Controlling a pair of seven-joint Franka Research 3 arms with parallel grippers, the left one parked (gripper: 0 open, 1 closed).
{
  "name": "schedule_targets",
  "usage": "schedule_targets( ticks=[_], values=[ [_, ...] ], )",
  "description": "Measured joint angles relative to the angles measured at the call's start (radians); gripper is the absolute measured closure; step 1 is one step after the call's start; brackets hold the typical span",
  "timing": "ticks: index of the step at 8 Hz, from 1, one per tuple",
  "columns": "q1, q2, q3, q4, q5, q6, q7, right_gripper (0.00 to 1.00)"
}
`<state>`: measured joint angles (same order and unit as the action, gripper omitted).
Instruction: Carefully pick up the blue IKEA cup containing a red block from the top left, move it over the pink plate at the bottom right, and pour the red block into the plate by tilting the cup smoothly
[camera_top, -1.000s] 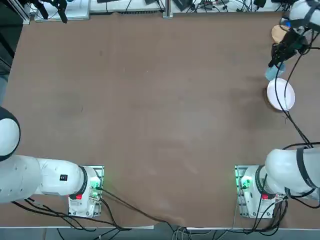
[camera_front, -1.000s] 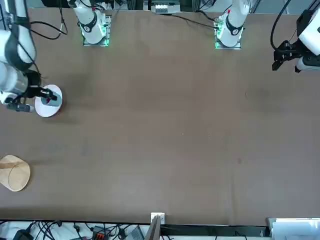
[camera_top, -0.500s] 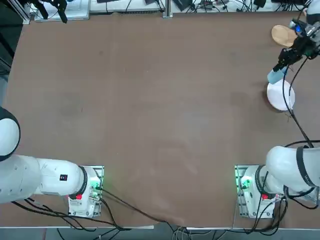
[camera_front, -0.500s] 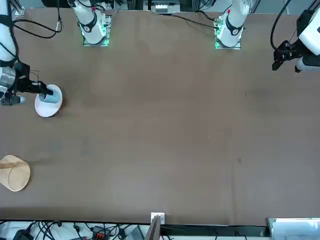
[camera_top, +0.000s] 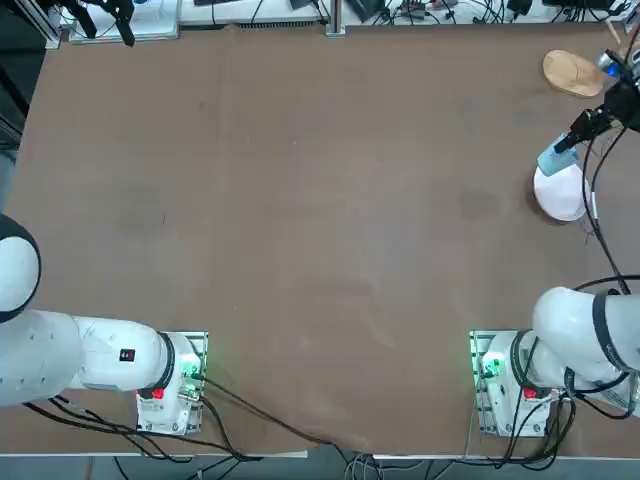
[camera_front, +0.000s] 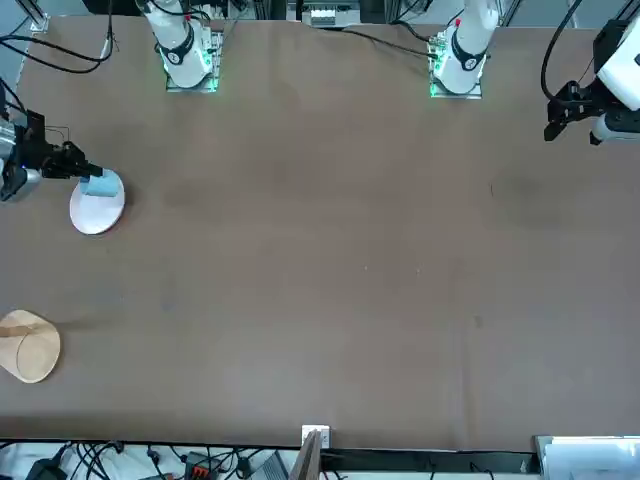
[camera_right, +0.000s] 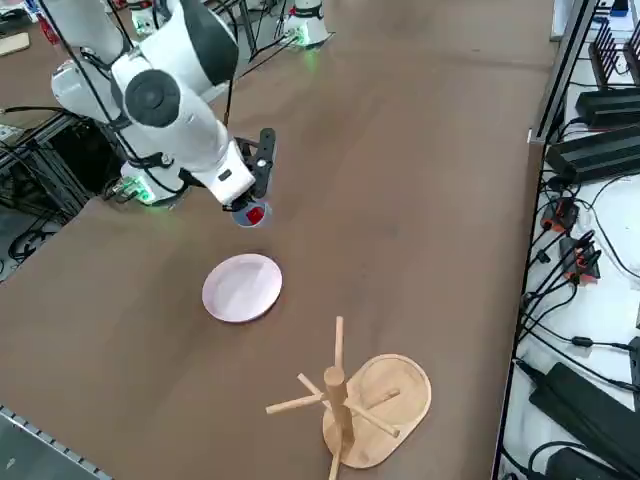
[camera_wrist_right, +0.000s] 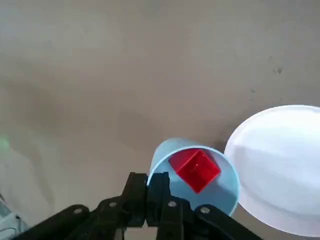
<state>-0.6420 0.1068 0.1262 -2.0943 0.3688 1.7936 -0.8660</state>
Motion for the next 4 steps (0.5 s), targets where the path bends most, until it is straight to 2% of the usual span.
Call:
schedule_targets(
  ticks=[4],
  values=[
    [-0.126,0.122,0.000,0.020,0.073,-0.022,-0.043,0.98]
  ],
)
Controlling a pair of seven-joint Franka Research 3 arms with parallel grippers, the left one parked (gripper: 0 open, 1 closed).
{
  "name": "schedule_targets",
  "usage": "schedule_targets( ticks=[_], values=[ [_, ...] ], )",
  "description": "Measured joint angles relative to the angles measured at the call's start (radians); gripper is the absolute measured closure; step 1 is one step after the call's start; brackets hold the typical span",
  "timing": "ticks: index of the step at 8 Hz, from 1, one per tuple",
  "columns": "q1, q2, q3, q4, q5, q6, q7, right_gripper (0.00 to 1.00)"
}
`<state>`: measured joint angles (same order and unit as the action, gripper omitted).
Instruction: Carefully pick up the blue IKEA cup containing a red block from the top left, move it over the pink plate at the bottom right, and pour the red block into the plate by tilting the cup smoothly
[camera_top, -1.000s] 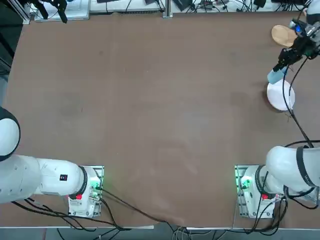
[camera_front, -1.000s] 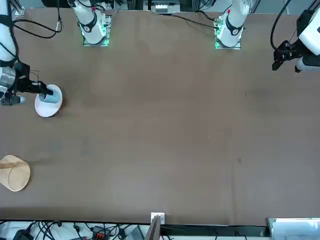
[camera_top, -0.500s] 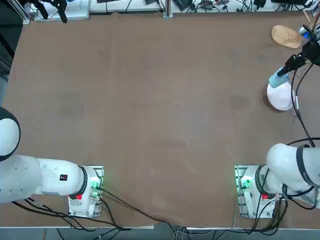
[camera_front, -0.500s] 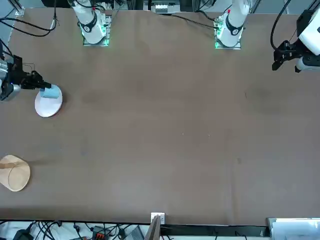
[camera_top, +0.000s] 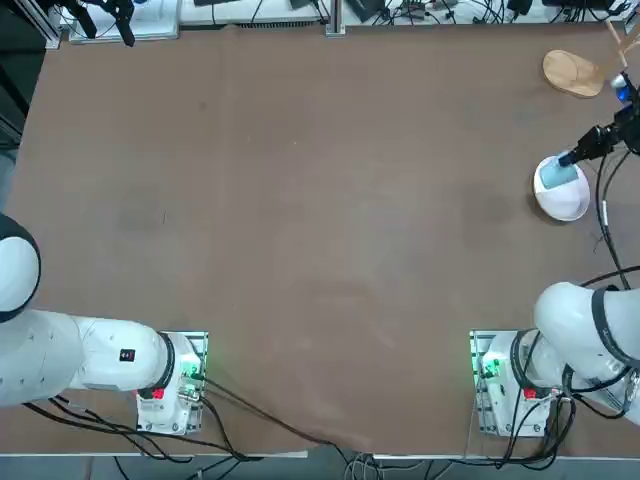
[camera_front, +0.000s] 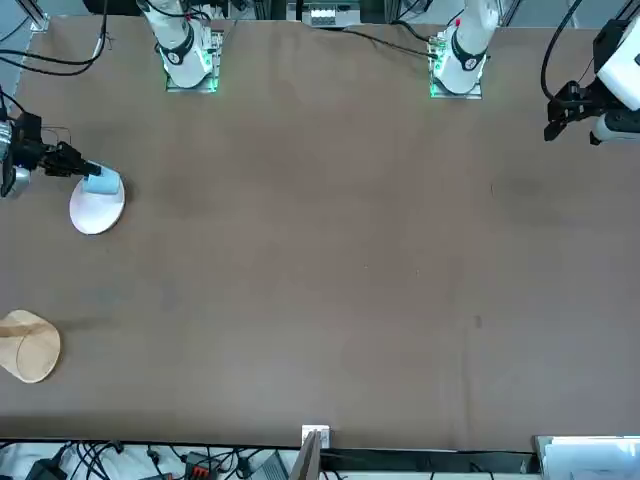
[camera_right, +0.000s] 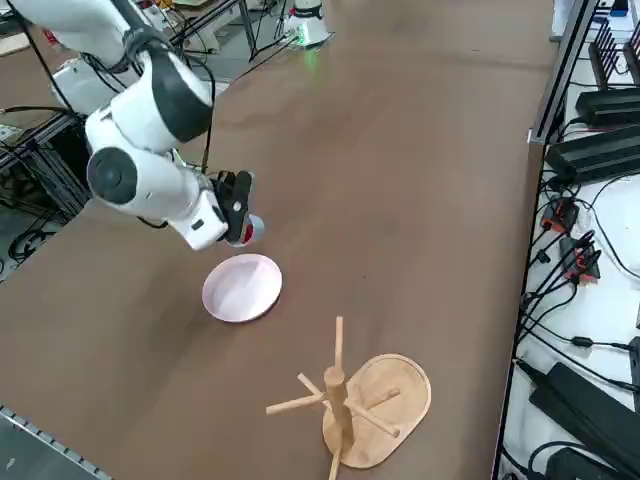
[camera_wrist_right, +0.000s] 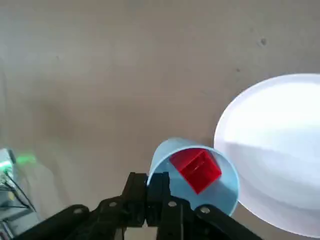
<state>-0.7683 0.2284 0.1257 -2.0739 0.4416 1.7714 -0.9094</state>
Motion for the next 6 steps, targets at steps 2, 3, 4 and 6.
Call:
schedule_targets(
  ticks=[2,3,4,6],
  values=[
    [-0.027,0.040,0.000,0.025,0.043,-0.057,-0.001,0.98],
    [-0.039,0.055,0.000,0.044,0.059,-0.095,-0.004,0.98],
    [-0.050,0.066,0.000,0.067,0.073,-0.140,-0.008,0.98],
    [-0.083,0.097,0.000,0.133,0.106,-0.248,-0.050,0.98]
  ],
)
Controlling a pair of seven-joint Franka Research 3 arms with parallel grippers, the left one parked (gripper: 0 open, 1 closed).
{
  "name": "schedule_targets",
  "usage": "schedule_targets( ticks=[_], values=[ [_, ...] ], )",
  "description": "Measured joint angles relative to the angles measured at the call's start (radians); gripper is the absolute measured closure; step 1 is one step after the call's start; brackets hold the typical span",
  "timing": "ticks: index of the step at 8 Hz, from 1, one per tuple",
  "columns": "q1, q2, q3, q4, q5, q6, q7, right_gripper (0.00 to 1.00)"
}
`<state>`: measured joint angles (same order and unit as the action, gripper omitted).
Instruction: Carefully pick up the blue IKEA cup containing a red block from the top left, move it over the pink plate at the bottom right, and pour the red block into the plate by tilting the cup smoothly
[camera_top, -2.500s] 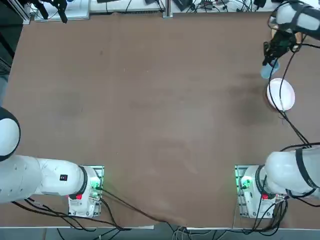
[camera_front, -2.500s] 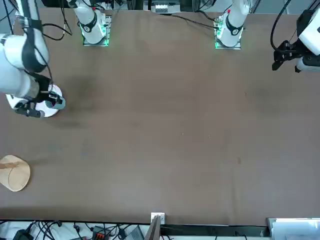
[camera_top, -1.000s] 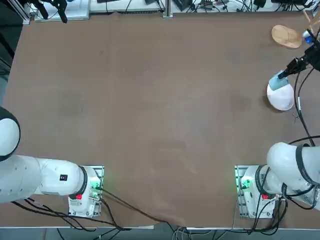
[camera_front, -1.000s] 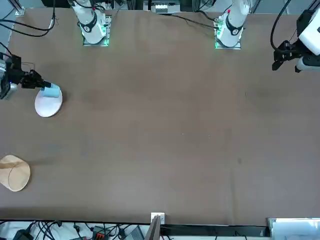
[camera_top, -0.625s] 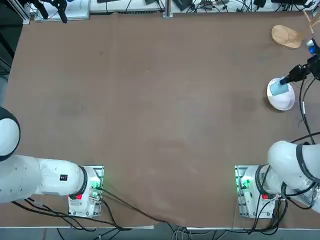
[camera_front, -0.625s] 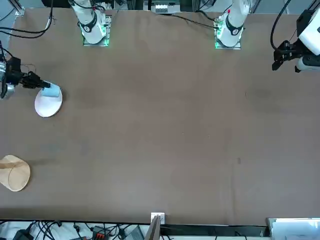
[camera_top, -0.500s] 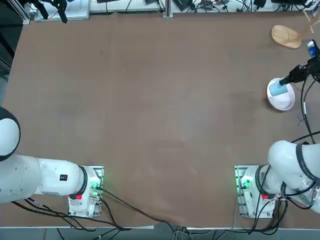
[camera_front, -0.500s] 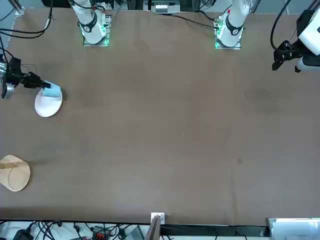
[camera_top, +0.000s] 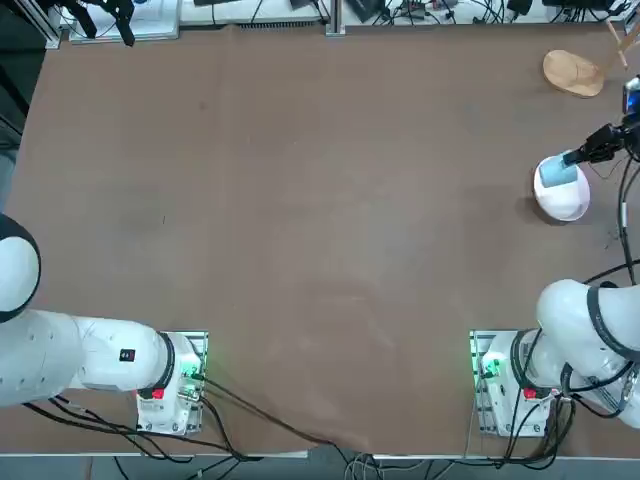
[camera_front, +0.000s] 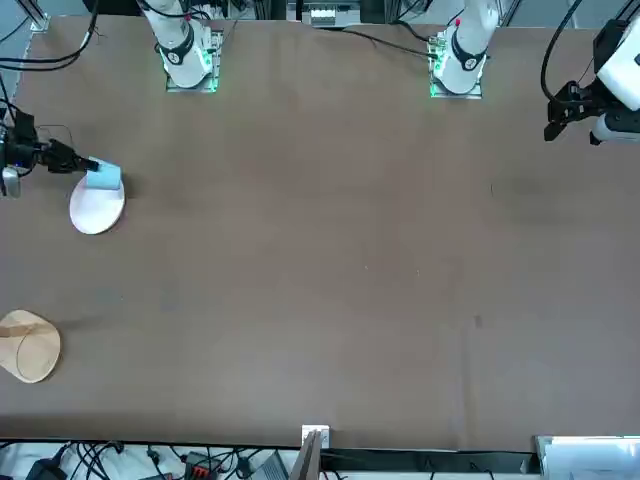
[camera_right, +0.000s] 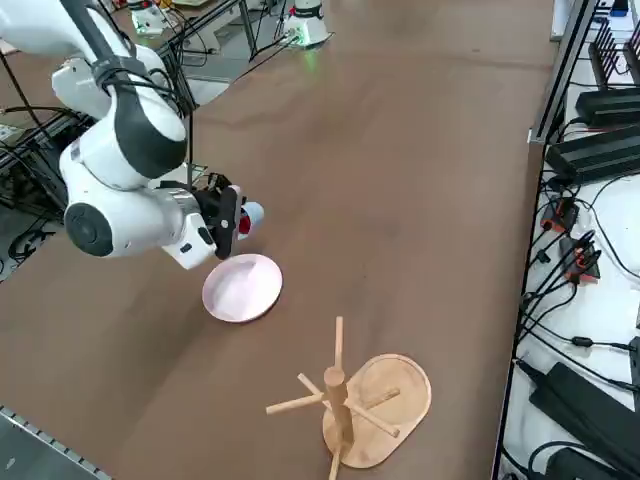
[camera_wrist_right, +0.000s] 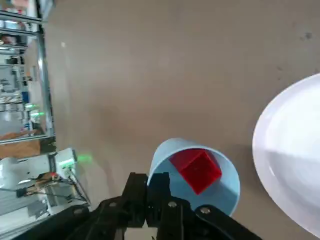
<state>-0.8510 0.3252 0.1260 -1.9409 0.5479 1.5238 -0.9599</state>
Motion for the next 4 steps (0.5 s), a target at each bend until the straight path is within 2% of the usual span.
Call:
schedule_targets(
  ticks=[2,4],
  values=[
    [-0.037,0.061,0.000,0.073,0.027,-0.075,-0.058,0.98],
    [-0.050,0.108,0.000,0.099,0.056,-0.096,-0.106,0.98]
  ],
)
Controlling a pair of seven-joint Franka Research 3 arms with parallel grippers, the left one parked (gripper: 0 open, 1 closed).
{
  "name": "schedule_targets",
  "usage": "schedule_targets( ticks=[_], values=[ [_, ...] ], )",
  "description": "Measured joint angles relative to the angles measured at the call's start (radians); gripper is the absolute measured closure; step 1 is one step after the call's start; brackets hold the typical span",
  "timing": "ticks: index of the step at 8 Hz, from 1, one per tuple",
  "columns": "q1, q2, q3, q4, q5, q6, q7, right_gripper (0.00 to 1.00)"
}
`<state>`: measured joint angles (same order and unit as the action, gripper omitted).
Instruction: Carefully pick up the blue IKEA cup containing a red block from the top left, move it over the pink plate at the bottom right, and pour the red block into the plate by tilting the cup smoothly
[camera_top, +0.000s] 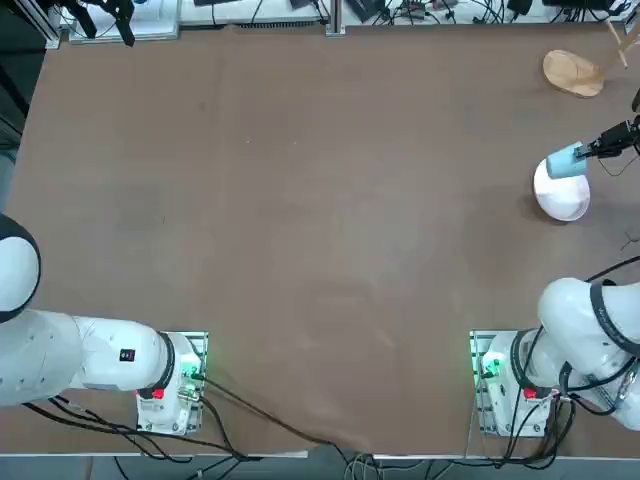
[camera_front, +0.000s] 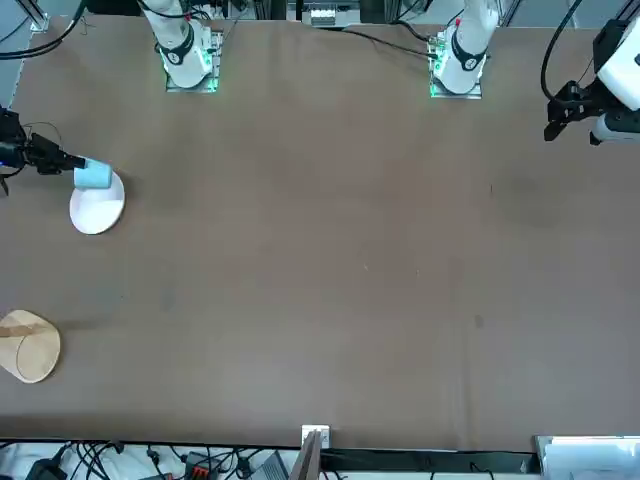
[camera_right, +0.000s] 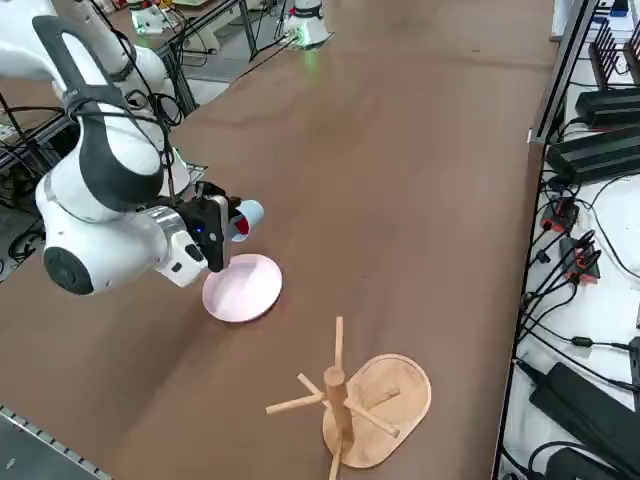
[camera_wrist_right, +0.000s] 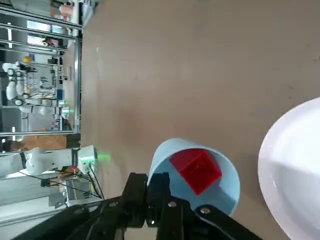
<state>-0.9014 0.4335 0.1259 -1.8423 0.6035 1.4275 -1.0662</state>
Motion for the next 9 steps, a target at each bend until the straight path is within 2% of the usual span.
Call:
schedule_targets(
  ticks=[3,6,9],
  values=[
    [-0.011,0.056,0.000,0.033,0.039,-0.052,-0.053,0.98],
    [-0.059,0.133,0.000,0.101,0.060,-0.141,-0.102,0.98],
    [-0.074,0.185,0.001,0.126,0.072,-0.157,-0.156,0.98]
  ],
)
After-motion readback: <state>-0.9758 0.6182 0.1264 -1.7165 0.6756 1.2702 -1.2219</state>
